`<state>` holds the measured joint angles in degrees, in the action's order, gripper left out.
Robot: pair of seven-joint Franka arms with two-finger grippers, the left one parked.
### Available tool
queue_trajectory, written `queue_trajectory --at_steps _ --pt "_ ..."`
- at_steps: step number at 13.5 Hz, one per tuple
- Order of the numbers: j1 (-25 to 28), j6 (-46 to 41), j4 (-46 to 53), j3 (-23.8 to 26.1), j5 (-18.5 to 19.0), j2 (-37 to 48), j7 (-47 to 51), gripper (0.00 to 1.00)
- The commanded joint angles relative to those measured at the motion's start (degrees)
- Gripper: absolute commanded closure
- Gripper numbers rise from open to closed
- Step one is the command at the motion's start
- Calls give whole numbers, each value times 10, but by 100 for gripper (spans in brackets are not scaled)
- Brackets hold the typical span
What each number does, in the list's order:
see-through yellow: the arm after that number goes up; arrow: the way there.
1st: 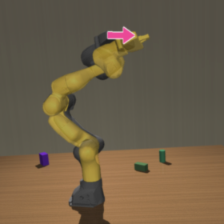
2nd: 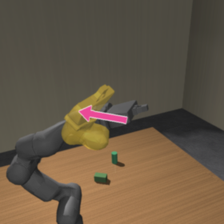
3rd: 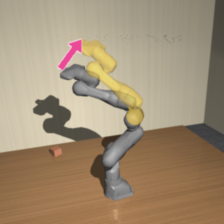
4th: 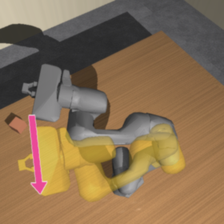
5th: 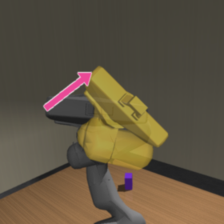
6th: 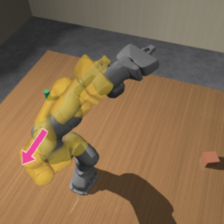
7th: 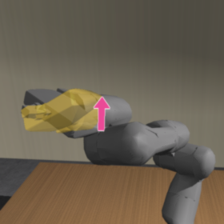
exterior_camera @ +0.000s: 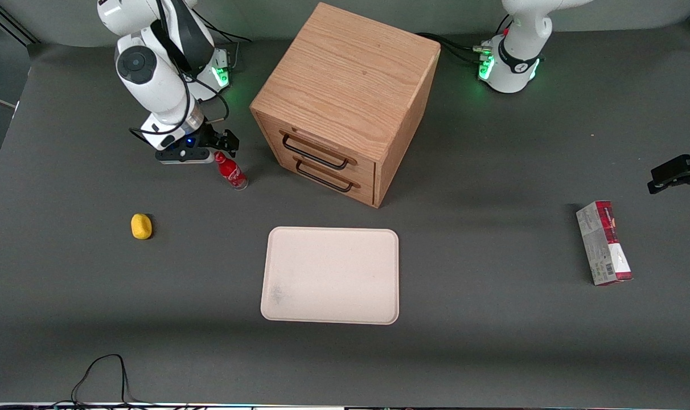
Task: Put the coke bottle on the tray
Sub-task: 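Lower the right gripper over the bottle and close on it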
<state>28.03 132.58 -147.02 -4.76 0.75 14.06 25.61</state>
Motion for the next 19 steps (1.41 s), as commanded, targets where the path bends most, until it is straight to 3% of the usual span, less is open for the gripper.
queue_trajectory --at_steps 1,6,7,10,13,15,19 --pt "5 39 -18 -5 9 -15 2 0" --pt "5 38 -18 -5 10 -29 2 0" --pt "5 37 -18 -5 9 -29 3 12" --pt "5 36 -18 -5 10 -29 4 61" --pt "5 35 -17 -5 9 -29 4 90" --pt "5 34 -15 -5 9 -25 4 100" --pt "5 -34 24 -8 10 -3 2 100"
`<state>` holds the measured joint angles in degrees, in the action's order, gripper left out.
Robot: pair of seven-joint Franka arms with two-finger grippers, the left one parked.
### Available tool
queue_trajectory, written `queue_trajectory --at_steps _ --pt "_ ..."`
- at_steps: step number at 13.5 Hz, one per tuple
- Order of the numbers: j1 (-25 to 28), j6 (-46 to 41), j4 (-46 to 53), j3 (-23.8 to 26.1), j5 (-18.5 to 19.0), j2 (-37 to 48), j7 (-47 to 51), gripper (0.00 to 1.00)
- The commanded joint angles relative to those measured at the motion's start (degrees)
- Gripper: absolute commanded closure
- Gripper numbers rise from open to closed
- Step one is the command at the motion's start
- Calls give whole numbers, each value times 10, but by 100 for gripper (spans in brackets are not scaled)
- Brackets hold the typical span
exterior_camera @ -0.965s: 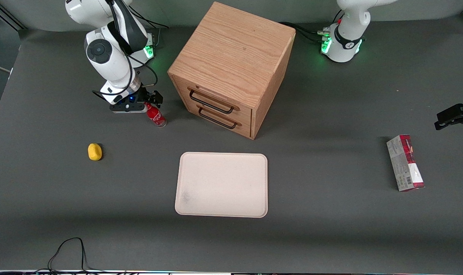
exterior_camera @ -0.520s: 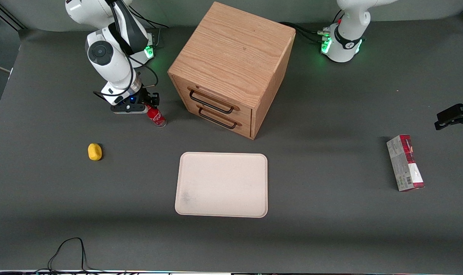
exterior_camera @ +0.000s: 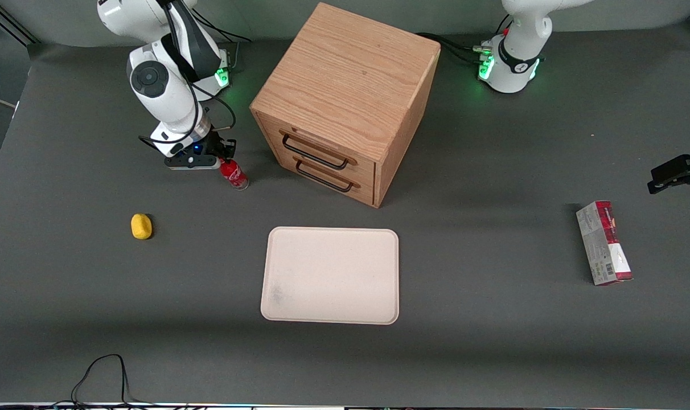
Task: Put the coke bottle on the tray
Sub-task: 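Lift the held bottle and carry it toward the white tray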
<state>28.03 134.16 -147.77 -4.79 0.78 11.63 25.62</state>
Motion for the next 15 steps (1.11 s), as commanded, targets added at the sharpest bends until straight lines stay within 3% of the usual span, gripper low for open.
queue_trajectory --at_steps 1,8,12,15 --pt "5 -93 61 -7 10 29 2 100" --pt "3 -396 329 -10 21 28 -5 100" --pt "3 -488 430 -10 15 26 -7 100" --pt "4 -497 465 -10 12 13 -12 100"
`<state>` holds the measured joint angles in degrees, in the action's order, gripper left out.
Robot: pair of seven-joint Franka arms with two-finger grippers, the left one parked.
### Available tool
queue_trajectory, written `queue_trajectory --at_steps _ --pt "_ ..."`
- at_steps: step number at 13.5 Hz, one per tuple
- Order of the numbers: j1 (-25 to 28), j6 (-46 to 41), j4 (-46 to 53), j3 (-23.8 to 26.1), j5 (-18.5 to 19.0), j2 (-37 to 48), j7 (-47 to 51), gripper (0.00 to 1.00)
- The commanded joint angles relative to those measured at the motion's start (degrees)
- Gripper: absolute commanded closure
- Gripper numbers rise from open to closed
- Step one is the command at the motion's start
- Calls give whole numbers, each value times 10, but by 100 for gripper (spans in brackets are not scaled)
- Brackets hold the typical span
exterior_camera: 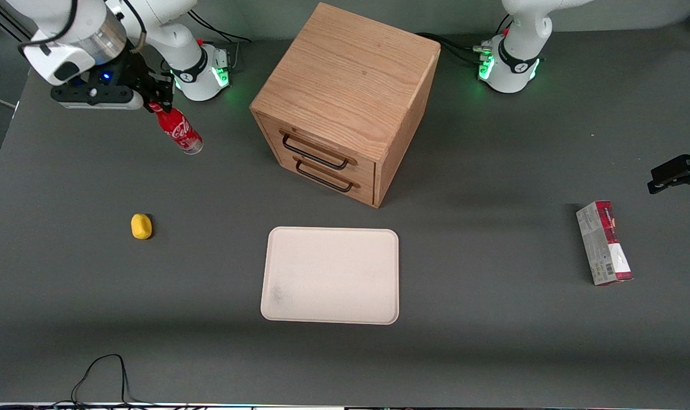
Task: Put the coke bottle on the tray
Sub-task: 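Lift the held bottle and carry it toward the white tray, then lower the bottle onto the tray and open the right gripper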
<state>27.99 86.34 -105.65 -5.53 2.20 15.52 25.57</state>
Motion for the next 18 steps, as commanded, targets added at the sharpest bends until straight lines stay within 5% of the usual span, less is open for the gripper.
queue_trajectory --at_steps 1,9,18 --pt "4 -19 63 -3 -2 -43 -15 100" --pt "4 -115 467 5 -41 -362 -15 100" --pt "1 -65 620 46 -41 -523 -15 100"
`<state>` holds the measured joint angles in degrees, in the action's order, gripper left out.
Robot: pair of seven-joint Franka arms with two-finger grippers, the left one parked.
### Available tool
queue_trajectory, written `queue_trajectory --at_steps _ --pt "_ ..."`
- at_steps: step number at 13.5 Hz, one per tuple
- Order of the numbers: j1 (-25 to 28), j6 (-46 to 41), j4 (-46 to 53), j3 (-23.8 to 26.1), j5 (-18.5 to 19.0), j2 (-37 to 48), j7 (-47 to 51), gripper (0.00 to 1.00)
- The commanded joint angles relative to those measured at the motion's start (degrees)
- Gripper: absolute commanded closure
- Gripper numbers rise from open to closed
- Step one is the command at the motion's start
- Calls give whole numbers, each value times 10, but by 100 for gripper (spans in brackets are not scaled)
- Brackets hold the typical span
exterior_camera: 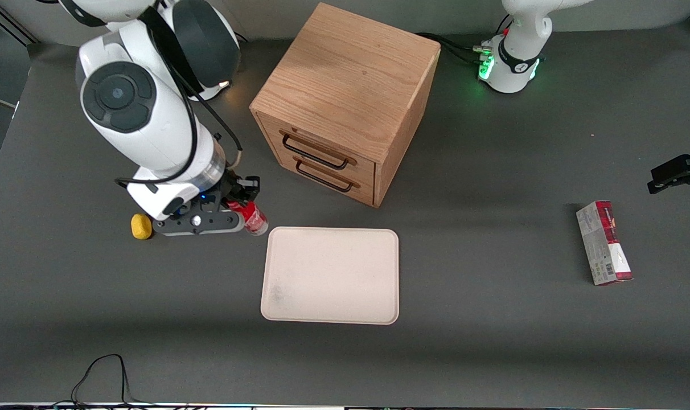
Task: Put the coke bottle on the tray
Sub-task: 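Lower the bottle onto the tray and open the right gripper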
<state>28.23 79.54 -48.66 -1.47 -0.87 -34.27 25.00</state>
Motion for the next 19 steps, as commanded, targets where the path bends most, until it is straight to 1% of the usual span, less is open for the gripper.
queue_trajectory --at_steps 1,8,14,19 --pt "-3 18 49 6 -10 -28 -9 100" --pt "-24 115 47 1 -9 -105 -10 100" --pt "-25 155 43 1 -6 -177 -9 100" --pt "-27 183 41 -1 -5 -205 -9 100"
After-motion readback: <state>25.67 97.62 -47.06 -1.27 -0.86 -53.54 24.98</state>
